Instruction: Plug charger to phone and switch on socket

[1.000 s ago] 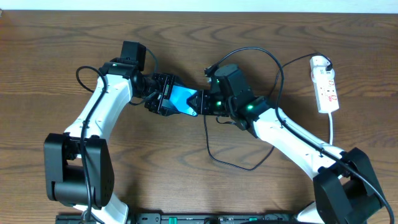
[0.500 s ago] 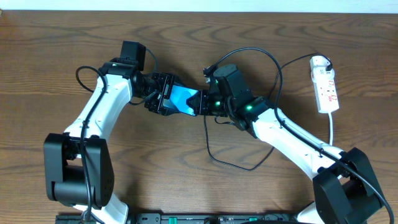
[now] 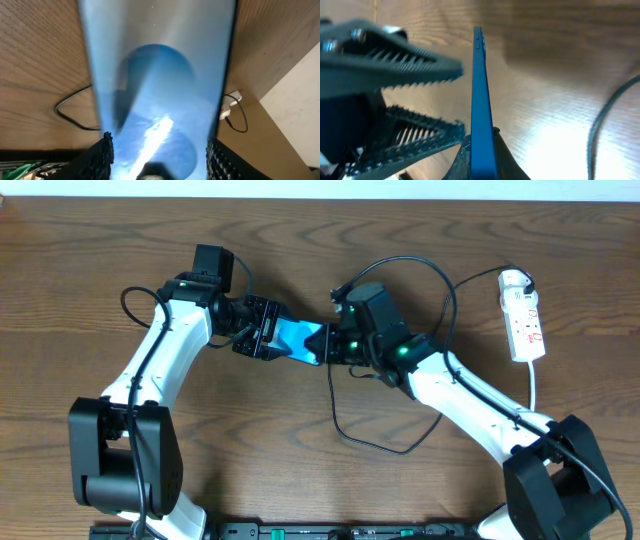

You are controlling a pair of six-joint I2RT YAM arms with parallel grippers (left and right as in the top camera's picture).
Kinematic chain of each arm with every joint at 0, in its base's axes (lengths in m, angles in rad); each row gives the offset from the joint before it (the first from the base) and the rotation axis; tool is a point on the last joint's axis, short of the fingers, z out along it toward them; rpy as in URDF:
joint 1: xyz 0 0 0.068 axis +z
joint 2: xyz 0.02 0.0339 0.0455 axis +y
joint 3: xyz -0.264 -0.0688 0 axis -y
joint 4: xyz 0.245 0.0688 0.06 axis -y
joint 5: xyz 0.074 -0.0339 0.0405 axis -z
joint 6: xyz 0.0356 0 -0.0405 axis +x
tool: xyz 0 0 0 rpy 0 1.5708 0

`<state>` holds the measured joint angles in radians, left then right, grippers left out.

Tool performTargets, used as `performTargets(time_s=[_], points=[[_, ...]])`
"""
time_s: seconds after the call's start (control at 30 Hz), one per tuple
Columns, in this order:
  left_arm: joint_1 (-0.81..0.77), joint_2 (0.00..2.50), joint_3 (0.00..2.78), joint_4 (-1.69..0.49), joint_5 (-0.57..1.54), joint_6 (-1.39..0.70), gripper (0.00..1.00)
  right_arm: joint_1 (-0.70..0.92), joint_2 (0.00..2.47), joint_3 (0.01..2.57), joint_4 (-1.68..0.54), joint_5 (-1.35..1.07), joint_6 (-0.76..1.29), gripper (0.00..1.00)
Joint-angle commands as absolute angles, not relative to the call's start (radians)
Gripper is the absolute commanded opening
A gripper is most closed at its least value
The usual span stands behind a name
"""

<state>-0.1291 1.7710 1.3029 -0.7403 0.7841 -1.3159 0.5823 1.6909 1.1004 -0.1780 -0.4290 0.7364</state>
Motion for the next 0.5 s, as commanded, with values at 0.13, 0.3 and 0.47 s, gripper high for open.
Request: performTargets(time_s=[0.13, 0.3, 0.47], points=[[-0.13, 1.748, 1.322, -0.746, 0.793, -1.305, 0.59, 0.509, 1.683, 1.121, -0.167, -0.43, 0.775, 0.01], [-0.13, 1.748, 1.322, -0.726, 0.815, -1.224, 0.59, 0.456, 1.655, 1.121, -0.147, -0.441, 0.812, 0.01], [-0.13, 1.748, 1.322, -0.602, 0.931, -1.117, 0.6, 0.401, 1.599, 1.121, -0.093, -0.44, 0.893, 0.01]])
